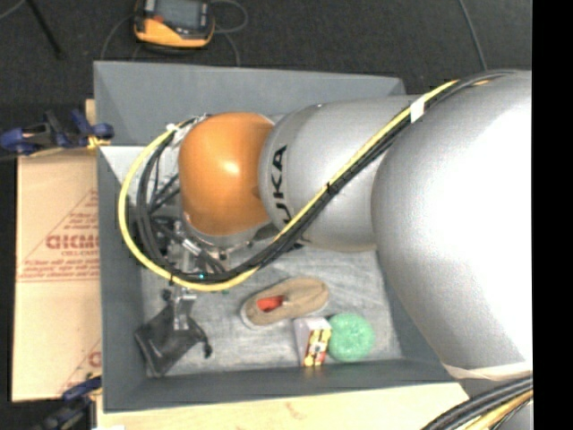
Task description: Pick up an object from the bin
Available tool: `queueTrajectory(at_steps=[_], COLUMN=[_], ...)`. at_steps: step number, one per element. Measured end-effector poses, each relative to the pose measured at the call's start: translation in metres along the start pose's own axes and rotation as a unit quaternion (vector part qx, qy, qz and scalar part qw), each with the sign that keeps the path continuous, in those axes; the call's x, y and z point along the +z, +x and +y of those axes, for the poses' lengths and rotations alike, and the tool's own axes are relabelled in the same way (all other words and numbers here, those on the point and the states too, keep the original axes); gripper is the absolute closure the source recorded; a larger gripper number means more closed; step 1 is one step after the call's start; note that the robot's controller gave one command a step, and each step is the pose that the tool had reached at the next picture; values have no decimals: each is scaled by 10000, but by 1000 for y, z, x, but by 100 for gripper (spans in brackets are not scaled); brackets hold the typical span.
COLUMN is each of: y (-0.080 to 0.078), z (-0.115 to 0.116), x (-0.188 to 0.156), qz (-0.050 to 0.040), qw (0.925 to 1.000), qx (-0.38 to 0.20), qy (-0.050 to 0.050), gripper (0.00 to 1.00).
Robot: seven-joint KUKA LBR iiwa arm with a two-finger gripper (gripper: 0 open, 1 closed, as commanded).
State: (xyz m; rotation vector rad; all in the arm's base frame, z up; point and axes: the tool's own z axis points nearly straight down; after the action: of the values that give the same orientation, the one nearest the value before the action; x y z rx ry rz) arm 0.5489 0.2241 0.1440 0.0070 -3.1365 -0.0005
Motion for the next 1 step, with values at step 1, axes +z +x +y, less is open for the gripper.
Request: queueTrajectory(at_steps=[1], y=[-2], z=[-1], x=[-4], qz=[-36], qw=[10000], qx=[21], qy=[-8], gripper=[0])
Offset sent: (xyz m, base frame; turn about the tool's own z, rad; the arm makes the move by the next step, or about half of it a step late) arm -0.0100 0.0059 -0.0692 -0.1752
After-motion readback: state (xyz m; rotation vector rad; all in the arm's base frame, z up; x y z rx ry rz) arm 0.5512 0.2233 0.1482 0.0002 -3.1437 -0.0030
